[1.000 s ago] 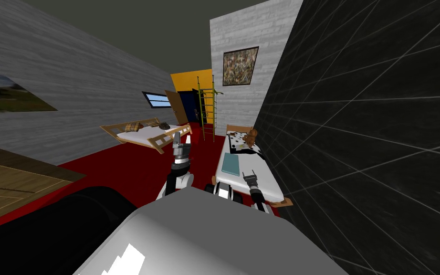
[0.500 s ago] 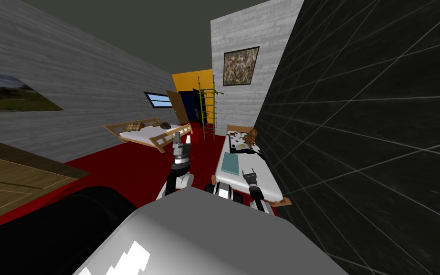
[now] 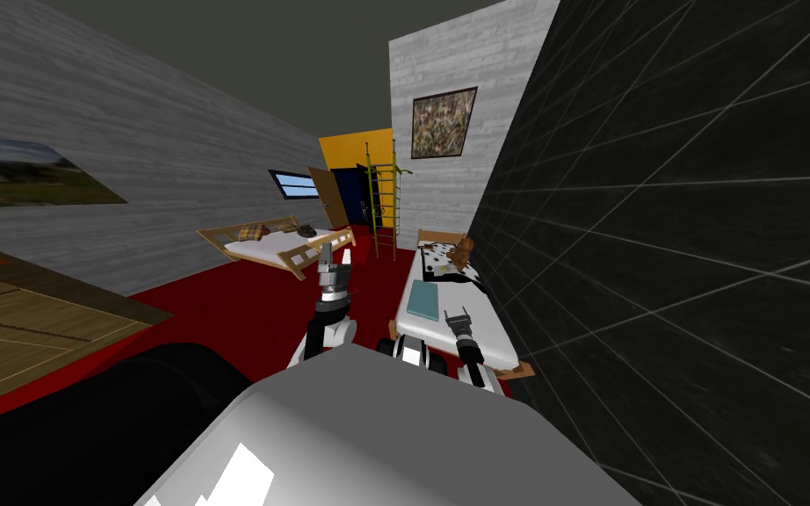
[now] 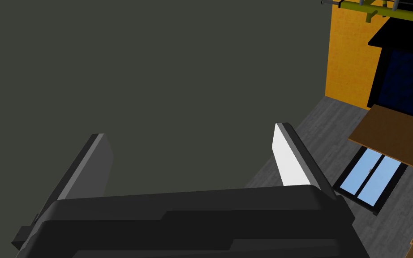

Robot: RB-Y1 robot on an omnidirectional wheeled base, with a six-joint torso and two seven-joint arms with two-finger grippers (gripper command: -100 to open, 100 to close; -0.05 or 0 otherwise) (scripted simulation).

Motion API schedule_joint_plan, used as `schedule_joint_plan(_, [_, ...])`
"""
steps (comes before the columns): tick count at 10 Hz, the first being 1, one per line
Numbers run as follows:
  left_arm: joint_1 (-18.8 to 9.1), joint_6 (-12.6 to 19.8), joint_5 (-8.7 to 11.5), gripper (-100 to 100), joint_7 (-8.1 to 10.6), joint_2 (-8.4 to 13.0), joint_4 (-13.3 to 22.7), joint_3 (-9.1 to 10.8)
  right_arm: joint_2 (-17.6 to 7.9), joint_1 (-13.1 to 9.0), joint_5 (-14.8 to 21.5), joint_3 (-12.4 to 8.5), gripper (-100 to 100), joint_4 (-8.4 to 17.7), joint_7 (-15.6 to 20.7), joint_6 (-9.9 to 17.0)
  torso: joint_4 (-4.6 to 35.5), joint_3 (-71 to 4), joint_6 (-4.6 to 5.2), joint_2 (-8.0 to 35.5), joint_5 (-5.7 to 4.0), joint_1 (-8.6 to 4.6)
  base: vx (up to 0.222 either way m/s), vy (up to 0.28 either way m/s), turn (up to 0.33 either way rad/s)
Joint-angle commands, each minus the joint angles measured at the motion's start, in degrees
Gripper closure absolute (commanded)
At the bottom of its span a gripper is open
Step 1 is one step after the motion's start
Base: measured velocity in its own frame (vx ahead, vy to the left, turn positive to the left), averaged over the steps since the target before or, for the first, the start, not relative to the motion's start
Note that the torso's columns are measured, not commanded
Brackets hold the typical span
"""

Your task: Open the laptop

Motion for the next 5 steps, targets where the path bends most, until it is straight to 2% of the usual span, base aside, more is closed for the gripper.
schedule_joint_plan(1, [0.0, 0.0, 0.0, 0, 0.0, 0.0, 0.0, 0.0, 0.0, 0.0, 0.0, -0.01, 0, 0.01, 0.0, -0.01, 0.0, -0.01, 0.0, -0.01, 0.0, 0.0, 0.0, 0.0, 0.0])
schedule_joint_plan(5, [0.0, 0.0, 0.0, 0, 0.0, 0.0, 0.0, 0.0, 0.0, 0.0, 0.0, -0.01, 0, 0.01, 0.0, -0.01, 0.02, 0.04, 0.0, 0.06, -0.02, -0.07, 0.0, 0.0, 0.0])
